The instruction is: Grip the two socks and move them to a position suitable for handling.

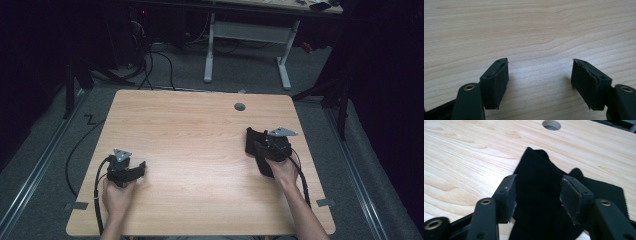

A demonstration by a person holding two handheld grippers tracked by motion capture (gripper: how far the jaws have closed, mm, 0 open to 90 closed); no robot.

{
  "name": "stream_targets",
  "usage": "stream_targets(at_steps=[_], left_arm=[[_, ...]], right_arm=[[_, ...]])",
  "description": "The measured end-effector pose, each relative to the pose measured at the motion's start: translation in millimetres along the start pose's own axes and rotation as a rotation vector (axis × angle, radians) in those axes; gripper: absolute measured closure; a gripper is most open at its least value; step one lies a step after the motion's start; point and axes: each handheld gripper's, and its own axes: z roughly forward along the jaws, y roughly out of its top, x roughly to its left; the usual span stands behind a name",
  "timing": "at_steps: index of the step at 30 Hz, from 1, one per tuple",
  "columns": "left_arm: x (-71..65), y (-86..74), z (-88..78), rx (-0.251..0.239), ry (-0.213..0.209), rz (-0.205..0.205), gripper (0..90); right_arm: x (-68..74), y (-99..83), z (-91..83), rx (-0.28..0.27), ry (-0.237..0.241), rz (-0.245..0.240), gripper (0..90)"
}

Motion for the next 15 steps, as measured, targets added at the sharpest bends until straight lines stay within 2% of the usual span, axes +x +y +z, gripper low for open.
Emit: stream_targets(at_steps=[8,15], left_arm=[[0.0,0.0,0.0,0.0,0.0,0.0,30.7],[0.0,0.0,0.0,0.0,0.0,0.0,30.8]], right_arm=[[17.6,6.2,18.6,0.046,0.037,-0.051,41.1],[22.6,0.5,42.4,0.122,0.043,-0.047,40.8]])
